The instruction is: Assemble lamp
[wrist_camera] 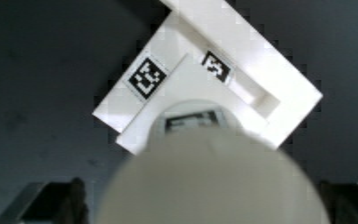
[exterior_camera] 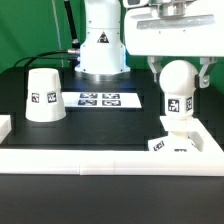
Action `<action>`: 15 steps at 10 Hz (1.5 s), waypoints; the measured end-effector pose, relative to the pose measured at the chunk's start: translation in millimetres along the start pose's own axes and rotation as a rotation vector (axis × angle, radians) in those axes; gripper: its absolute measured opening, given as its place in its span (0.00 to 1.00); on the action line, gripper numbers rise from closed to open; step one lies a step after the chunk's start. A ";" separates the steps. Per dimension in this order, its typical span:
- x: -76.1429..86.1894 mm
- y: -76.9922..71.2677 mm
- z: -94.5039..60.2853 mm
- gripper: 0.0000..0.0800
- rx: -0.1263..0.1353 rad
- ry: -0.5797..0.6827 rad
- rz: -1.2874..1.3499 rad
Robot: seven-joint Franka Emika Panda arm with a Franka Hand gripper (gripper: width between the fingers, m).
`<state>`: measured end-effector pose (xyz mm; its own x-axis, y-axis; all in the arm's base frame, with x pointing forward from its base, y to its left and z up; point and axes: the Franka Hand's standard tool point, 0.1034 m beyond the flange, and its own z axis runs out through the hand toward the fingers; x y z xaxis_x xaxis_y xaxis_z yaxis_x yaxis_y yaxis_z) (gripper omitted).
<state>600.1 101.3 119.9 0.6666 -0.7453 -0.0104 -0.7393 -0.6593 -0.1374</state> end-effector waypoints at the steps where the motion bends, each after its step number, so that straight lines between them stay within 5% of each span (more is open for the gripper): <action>1: -0.5 -0.2 0.3 0.86 -0.002 0.001 -0.096; 8: 8.3 -2.7 2.0 0.87 -0.007 0.001 -0.846; 15: 8.8 -1.1 3.0 0.87 -0.031 0.000 -1.307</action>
Offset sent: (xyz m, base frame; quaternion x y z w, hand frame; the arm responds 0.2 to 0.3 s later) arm 0.0090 -0.0002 -0.0004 -0.0001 -0.0031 -0.2722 0.9622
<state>607.0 95.8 117.0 0.8891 0.4436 0.1128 0.4486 -0.8934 -0.0231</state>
